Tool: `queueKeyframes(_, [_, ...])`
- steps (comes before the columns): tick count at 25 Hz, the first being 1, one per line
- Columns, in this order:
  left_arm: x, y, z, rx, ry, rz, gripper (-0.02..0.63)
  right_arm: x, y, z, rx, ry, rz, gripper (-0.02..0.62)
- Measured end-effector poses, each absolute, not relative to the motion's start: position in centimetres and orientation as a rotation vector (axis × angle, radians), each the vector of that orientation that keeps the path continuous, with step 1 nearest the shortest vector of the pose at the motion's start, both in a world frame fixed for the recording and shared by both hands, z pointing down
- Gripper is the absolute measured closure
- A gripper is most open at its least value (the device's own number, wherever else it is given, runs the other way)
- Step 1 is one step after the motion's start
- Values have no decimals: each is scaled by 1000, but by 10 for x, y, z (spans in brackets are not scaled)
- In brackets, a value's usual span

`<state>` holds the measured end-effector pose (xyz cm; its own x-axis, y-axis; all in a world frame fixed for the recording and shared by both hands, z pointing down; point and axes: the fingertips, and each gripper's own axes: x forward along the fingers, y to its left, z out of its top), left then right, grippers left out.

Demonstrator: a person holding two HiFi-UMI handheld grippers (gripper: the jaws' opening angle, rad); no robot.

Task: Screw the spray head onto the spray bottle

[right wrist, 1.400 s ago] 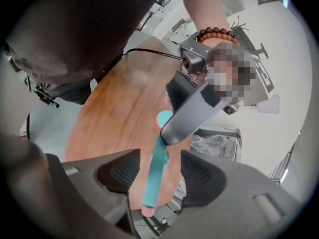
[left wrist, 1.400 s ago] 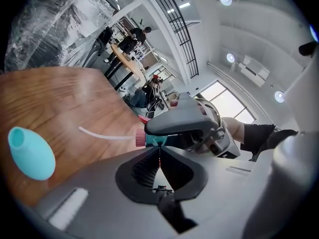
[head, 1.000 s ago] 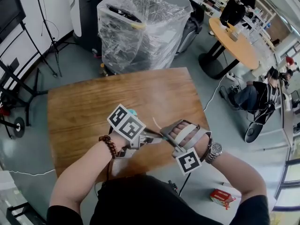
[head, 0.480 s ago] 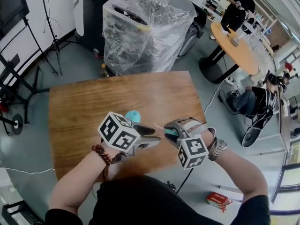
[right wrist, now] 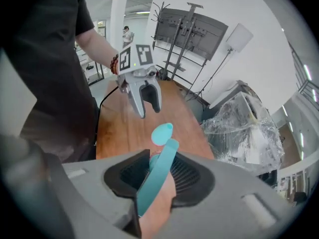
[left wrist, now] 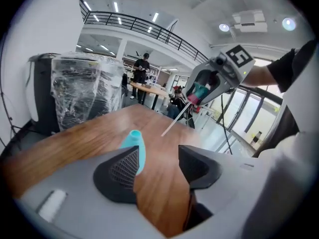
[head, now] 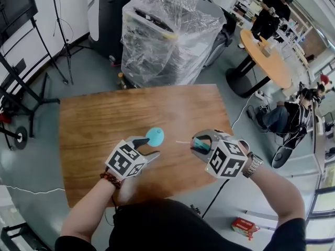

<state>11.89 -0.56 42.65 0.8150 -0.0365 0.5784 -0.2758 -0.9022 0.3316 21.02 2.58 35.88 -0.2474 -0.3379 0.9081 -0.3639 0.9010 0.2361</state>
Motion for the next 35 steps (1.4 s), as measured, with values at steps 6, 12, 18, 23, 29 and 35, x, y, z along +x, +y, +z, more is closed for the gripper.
queueKeyframes(6, [121, -38, 474, 2725, -446, 909, 181, 199, 9, 327, 561, -1896, 50, 474])
queueKeyframes(12, [137, -53, 502, 2846, -543, 932, 126, 179, -6, 299, 563, -1926, 28, 474])
queueKeyframes(18, [150, -53, 537, 2861, -474, 992, 99, 159, -15, 292, 530, -1941, 33, 474])
queueKeyframes(23, [157, -55, 557, 2859, -423, 1016, 98, 156, -24, 301, 502, -1910, 40, 474])
queueKeyframes(29, [166, -55, 560, 2898, -399, 1012, 126, 150, -32, 320, 435, -1892, 47, 474])
queueKeyframes(35, [168, -52, 564, 2899, -377, 1021, 170, 142, -36, 341, 370, -1870, 54, 474])
